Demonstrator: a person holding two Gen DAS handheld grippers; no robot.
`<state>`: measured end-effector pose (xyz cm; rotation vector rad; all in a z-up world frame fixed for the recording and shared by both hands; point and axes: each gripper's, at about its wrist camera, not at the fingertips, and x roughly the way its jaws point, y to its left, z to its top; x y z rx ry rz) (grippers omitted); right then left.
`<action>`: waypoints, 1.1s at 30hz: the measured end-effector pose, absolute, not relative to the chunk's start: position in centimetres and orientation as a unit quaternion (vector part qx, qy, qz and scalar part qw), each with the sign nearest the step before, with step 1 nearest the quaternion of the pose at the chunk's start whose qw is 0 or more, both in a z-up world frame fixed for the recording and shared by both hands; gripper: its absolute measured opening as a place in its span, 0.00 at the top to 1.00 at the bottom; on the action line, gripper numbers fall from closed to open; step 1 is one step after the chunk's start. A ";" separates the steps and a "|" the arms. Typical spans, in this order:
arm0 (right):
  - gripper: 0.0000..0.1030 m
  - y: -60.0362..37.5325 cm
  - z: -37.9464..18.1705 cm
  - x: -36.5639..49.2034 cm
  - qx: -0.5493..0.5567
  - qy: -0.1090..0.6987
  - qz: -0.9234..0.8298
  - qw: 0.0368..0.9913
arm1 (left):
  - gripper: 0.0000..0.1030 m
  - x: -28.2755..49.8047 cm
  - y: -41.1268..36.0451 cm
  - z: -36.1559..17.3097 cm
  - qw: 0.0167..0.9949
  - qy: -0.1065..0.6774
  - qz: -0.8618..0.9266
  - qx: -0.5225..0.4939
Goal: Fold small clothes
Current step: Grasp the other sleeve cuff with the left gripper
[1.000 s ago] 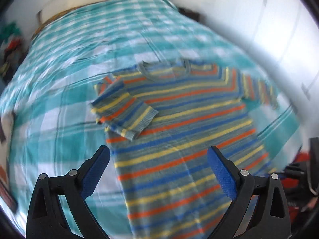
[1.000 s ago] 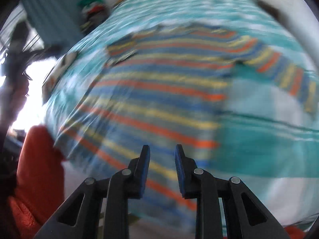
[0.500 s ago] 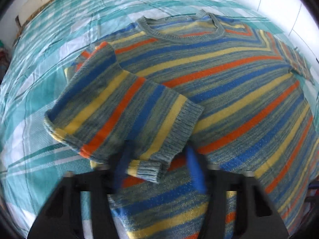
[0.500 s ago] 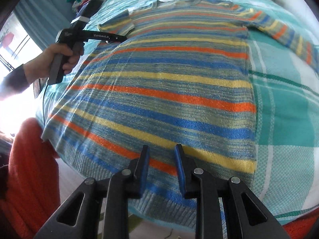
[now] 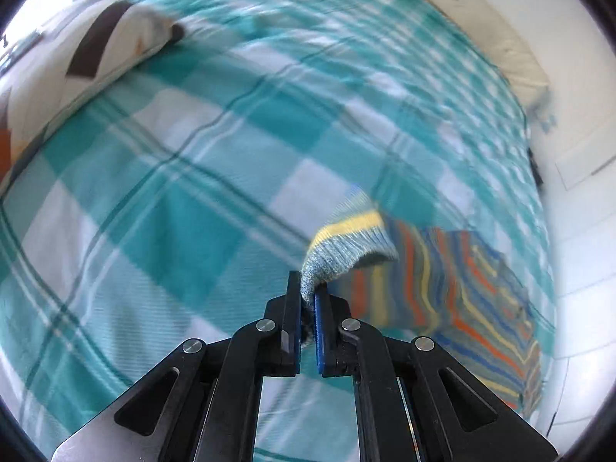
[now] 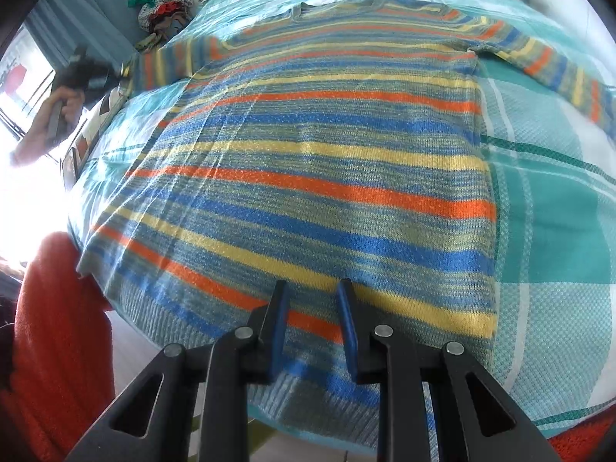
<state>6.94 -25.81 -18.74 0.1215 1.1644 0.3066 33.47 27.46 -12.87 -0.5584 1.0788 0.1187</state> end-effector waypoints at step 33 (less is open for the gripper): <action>0.70 -24.1 -19.5 7.3 0.033 0.539 0.134 0.831 | 0.96 30.8 28.3 -17.9 0.818 0.489 0.092 -0.289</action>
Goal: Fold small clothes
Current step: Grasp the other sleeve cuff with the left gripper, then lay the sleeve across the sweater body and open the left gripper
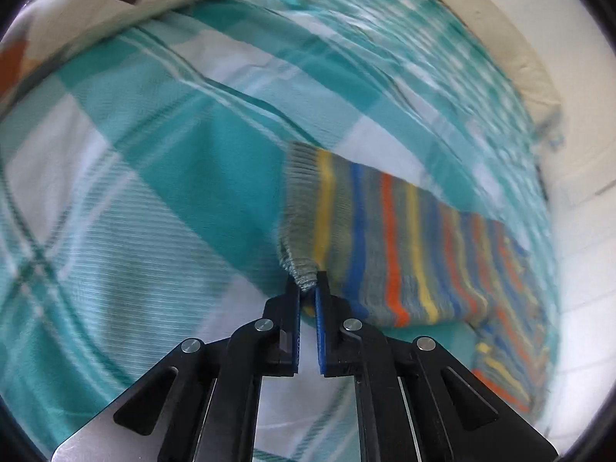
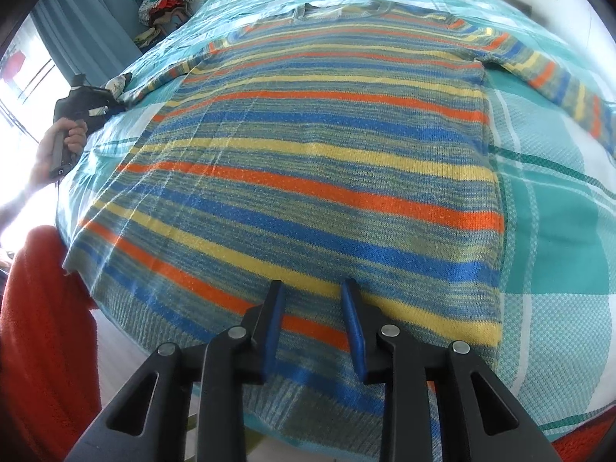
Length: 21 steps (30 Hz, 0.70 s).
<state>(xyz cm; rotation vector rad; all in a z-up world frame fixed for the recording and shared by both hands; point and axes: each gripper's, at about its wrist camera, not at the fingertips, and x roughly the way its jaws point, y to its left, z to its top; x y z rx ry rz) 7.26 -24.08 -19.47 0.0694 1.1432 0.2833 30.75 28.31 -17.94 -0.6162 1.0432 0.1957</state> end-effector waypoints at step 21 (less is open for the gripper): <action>0.32 -25.1 -15.2 5.9 0.052 0.513 0.147 0.844 | 0.19 21.6 22.9 -11.2 0.860 0.477 0.034 -0.179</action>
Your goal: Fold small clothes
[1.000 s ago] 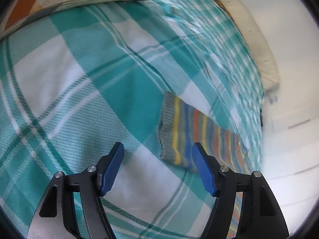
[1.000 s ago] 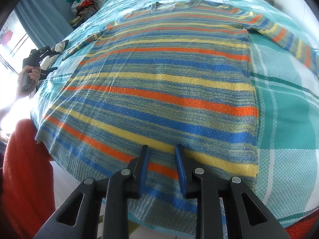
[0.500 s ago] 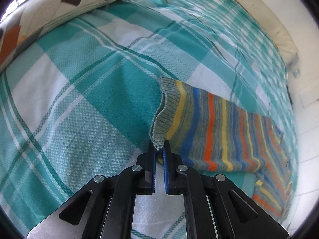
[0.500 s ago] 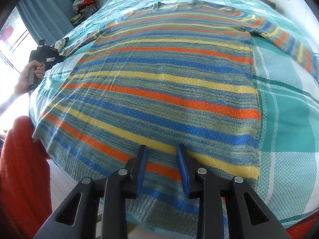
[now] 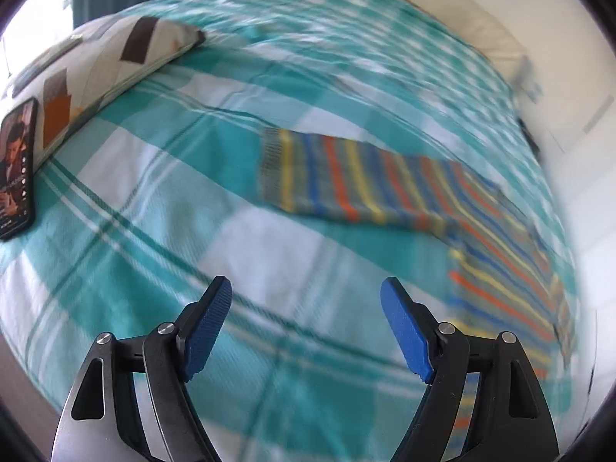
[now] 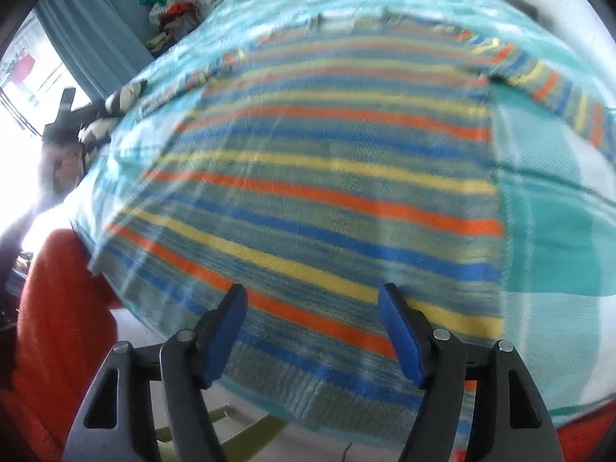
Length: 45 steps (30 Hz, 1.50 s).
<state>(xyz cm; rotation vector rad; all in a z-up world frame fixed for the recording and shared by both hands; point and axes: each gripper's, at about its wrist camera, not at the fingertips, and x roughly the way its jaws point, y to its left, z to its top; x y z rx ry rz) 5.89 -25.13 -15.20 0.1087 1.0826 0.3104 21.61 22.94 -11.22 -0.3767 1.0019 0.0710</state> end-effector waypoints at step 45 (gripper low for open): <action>0.00 -37.2 -18.5 10.0 0.044 0.467 -0.068 0.881 | 0.00 19.8 13.0 -20.1 0.882 0.472 -0.008 -0.007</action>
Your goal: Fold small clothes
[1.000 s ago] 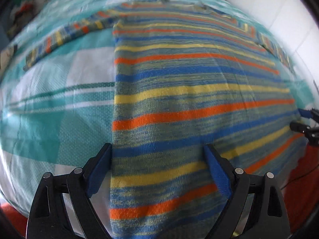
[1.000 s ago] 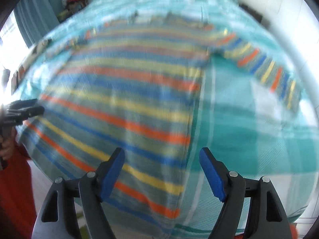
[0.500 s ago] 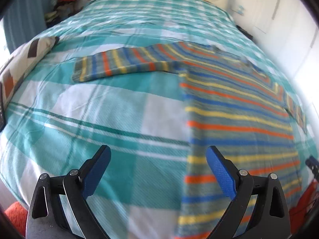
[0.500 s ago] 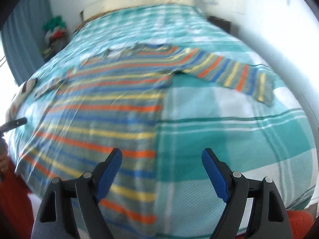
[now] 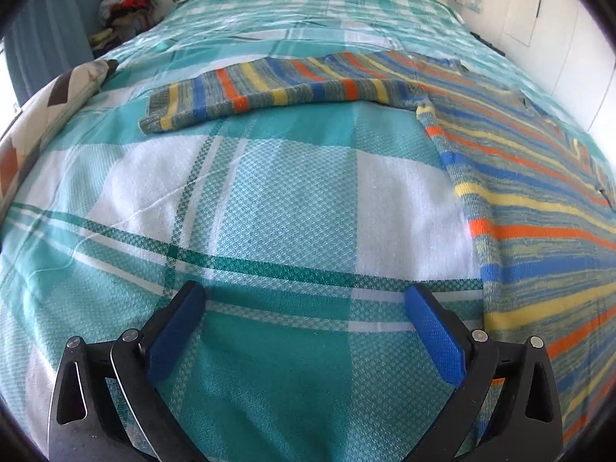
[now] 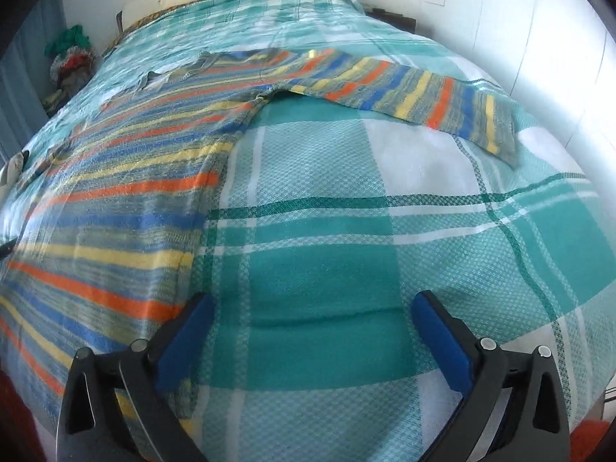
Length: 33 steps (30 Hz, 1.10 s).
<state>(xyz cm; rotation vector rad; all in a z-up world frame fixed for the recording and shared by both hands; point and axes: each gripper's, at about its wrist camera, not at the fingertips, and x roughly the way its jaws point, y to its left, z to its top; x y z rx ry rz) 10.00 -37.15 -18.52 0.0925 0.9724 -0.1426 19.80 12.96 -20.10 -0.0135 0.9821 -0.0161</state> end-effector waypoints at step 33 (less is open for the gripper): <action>0.00 -36.9 -19.1 9.9 0.041 0.459 -0.073 0.885 | 0.01 20.5 12.4 -18.8 0.871 0.491 0.008 0.015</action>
